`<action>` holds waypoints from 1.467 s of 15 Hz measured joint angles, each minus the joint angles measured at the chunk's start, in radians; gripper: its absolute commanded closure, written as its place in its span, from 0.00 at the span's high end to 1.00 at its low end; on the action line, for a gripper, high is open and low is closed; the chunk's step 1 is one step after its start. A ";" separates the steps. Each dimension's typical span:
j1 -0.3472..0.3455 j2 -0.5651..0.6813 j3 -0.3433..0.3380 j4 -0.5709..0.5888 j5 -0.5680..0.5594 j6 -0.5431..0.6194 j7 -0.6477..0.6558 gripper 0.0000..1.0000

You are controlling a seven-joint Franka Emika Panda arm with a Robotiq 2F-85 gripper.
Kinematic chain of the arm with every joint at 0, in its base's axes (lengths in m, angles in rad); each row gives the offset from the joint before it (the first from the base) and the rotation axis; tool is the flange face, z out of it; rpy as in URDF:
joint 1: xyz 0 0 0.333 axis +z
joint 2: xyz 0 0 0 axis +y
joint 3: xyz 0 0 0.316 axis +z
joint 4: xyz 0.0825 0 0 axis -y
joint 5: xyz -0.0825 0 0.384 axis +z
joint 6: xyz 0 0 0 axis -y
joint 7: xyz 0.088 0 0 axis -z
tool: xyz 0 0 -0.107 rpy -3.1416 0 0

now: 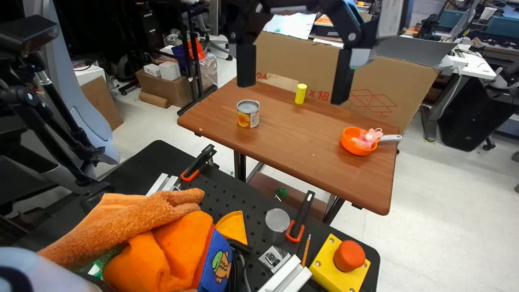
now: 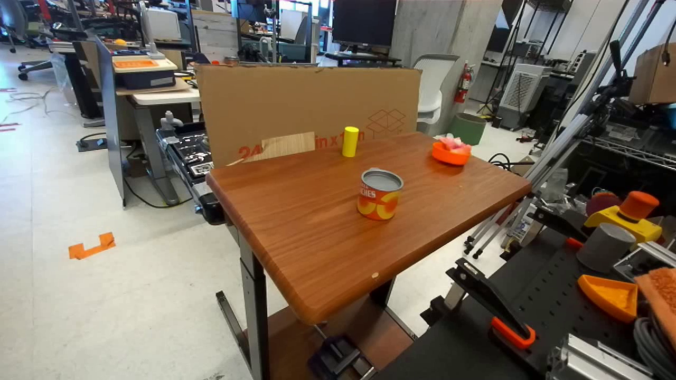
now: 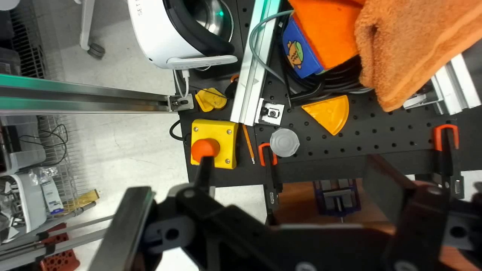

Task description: Take the plush toy out of the orange pan

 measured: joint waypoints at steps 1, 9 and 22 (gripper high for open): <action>0.000 0.000 0.000 0.000 0.000 0.000 0.000 1.00; 0.000 0.132 -0.041 0.055 0.109 0.210 0.107 1.00; -0.044 0.846 -0.140 0.371 0.153 0.976 0.174 1.00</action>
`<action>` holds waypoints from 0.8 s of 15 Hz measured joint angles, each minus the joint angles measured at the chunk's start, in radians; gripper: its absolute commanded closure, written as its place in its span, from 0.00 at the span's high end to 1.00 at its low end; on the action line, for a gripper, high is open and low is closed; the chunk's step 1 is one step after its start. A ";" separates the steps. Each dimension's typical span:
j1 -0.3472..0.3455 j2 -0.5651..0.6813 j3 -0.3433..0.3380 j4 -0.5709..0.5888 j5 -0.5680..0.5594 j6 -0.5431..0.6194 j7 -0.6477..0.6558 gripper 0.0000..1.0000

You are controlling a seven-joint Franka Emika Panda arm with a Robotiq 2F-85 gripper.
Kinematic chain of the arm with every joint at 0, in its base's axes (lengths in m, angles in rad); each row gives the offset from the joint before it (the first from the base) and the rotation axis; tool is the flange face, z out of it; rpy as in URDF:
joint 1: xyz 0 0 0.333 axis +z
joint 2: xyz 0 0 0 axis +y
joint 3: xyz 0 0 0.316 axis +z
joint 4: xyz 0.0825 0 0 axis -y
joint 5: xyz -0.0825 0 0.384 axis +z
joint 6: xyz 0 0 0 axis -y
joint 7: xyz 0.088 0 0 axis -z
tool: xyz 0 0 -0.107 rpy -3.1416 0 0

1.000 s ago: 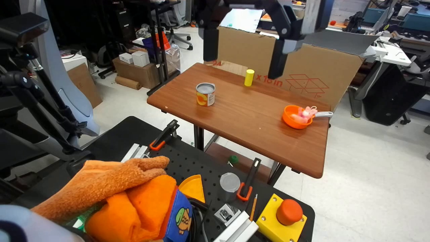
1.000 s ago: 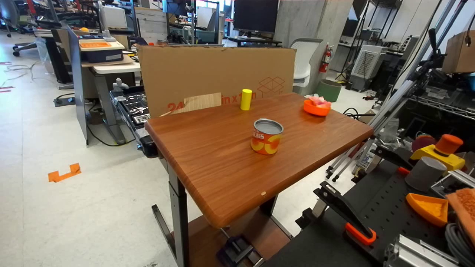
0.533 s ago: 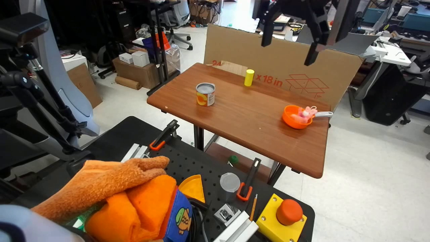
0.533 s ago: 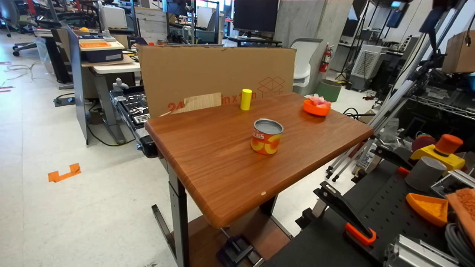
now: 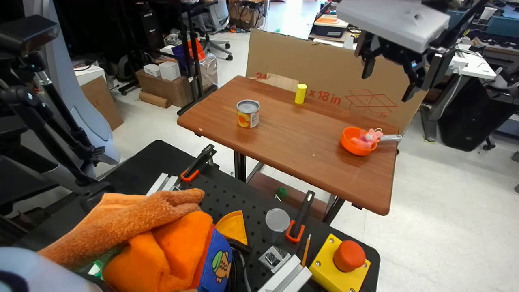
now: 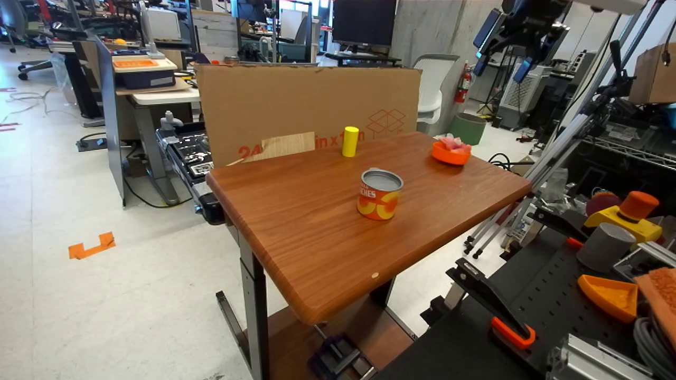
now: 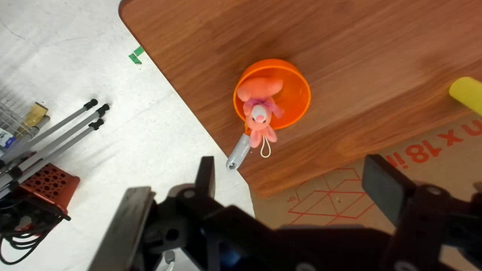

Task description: Take the plush toy out of the orange pan

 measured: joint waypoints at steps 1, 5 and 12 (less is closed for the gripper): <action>0.000 0.045 -0.002 0.022 0.024 0.030 0.000 1.00; 0.001 0.204 0.008 0.108 0.153 0.107 -0.014 1.00; 0.002 0.386 -0.004 0.204 0.167 0.118 -0.010 1.00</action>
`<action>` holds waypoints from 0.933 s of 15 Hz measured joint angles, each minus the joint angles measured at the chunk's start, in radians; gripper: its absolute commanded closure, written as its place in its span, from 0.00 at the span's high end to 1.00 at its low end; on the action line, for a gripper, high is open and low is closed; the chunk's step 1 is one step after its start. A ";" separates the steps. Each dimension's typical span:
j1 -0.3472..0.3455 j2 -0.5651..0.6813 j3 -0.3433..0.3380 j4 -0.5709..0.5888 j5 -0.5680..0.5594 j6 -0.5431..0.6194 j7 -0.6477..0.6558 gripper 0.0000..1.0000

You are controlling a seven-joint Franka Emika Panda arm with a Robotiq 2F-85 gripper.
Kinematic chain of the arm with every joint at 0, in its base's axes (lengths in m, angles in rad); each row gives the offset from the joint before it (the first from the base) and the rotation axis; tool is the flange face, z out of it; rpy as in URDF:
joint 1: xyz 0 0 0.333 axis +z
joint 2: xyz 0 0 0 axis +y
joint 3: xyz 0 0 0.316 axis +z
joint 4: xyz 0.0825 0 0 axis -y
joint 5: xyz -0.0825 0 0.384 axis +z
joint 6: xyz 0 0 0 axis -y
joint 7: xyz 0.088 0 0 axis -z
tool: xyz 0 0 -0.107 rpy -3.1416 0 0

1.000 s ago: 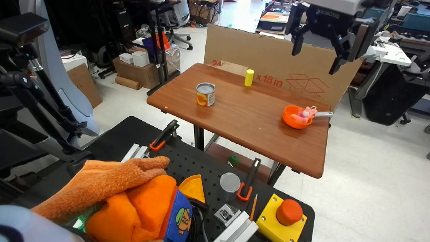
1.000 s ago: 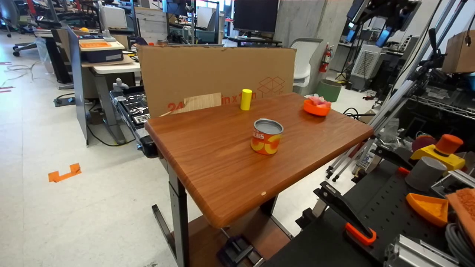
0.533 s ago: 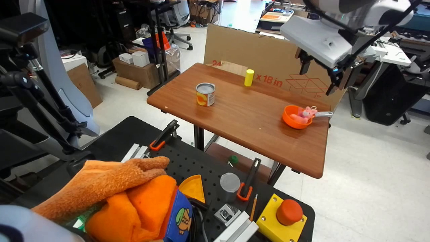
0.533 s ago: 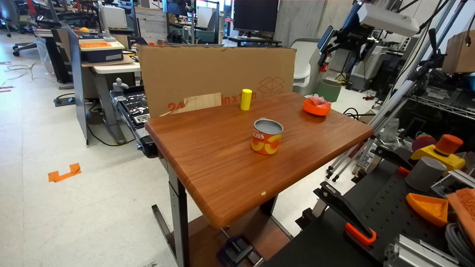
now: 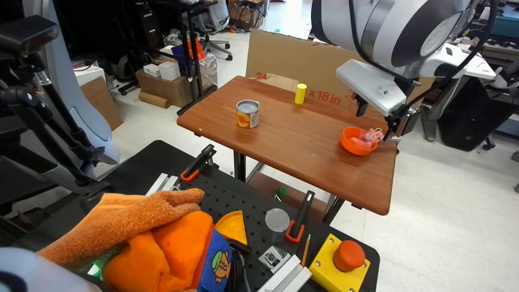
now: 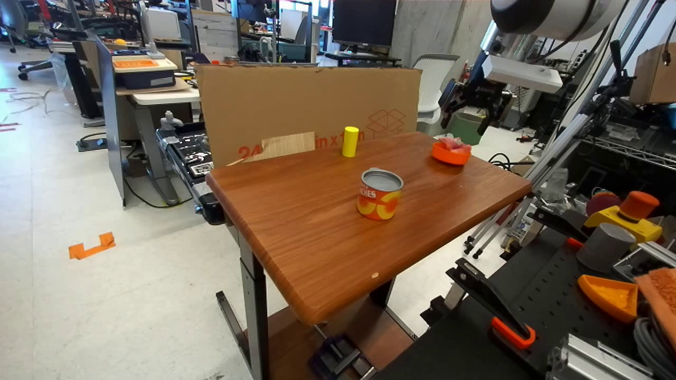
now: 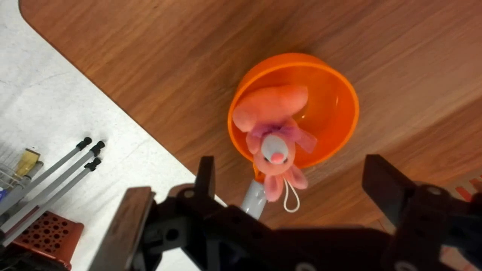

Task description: Take the plush toy out of the orange pan

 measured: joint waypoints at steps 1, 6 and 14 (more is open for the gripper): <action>0.002 0.013 -0.001 0.001 0.000 -0.001 0.000 1.00; 0.012 0.045 -0.005 0.001 -0.001 -0.004 0.000 0.75; 0.014 0.047 -0.005 0.001 -0.001 -0.004 0.000 0.27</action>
